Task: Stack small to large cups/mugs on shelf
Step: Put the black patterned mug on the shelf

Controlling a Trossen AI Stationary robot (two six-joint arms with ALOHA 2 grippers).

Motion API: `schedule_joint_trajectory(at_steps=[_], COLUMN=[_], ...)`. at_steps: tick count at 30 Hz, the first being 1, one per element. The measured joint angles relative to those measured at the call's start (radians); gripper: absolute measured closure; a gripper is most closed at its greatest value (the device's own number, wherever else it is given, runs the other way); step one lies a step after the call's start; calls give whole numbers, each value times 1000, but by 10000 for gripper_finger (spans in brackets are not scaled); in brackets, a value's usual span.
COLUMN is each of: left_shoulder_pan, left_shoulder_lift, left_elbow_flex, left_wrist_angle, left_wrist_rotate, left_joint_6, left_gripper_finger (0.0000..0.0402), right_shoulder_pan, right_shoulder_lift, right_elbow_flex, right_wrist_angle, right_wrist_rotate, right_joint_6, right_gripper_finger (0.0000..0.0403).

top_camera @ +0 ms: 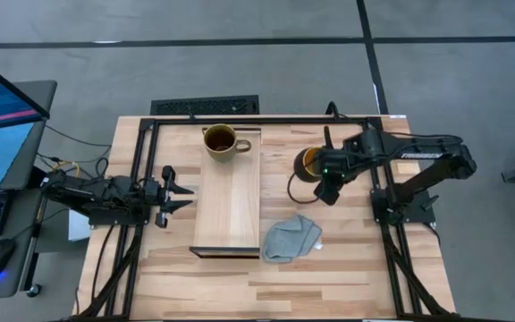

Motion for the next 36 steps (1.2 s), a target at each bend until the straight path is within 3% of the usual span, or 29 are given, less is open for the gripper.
schedule_joint_trajectory(at_steps=[17, 25, 36], left_shoulder_pan=[0, 0, 0], left_shoulder_lift=[0, 0, 0], left_elbow_flex=[0, 0, 0], left_wrist_angle=[0, 0, 0], left_wrist_rotate=[-1, -2, -1], left_joint_6=[8, 8, 7], left_gripper_finger=[282, 282, 282], right_shoulder_pan=[-97, -96, -74], right_shoulder_lift=[29, 175, 428], right_elbow_flex=[124, 284, 622], right_wrist_angle=[117, 99, -27], right_wrist_rotate=[-8, -11, -78], right_joint_6=[-263, -376, -486], right_gripper_finger=[323, 323, 323])
